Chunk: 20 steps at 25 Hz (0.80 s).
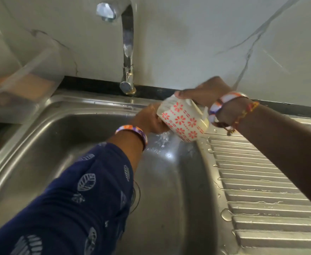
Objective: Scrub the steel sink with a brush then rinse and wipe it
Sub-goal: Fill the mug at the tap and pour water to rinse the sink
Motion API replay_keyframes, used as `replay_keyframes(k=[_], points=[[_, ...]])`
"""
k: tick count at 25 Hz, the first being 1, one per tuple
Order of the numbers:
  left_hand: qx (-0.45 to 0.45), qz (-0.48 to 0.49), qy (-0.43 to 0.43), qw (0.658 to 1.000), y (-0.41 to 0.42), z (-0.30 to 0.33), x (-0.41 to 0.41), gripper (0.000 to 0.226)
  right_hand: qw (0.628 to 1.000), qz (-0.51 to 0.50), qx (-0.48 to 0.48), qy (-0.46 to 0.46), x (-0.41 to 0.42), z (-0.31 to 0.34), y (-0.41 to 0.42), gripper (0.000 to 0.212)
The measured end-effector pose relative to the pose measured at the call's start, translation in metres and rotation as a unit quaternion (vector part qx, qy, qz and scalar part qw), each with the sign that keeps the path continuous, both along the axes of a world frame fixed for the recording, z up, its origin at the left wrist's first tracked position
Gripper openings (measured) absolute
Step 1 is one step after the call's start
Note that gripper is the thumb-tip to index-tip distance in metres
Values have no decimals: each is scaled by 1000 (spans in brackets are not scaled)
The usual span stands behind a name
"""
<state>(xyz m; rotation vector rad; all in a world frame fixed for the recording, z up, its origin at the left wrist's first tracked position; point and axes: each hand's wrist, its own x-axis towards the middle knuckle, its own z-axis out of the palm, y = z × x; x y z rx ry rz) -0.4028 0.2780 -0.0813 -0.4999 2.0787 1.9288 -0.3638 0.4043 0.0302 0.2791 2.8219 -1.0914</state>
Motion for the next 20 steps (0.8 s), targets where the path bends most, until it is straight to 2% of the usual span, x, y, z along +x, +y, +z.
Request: replay_keyframes(k=[1,2,3,6,7,9,11,15,18,20], points=[[-20,-23,-15,999,-13,1,-6,42,1000,18,-3,4,-8,-1,-13,45],[-72,-65,-3,995,-28,4,-4,41,999,37,-11,8,-14,-2,-28,43],[-119,-65,10,991,-47,9,-2,36,998,54,-24,11,-18,-3,-42,41],[-246,-3,61,967,-101,27,13,15,986,69,-154,-9,-17,-10,-77,35],[-240,31,38,970,-116,37,18,11,974,59,-219,-24,-14,-13,-83,32],[-43,136,-52,988,-134,49,24,20,946,35,-319,-43,-7,-21,-88,27],[75,183,-72,978,-146,51,25,28,928,26,-368,-44,0,-23,-85,25],[125,151,-76,978,-126,45,25,23,933,11,-360,-21,13,-3,-60,21],[101,69,-85,989,-81,39,25,13,962,9,-272,-5,22,13,-26,30],[105,12,-95,990,-42,32,27,14,977,-2,-215,3,25,21,-3,37]])
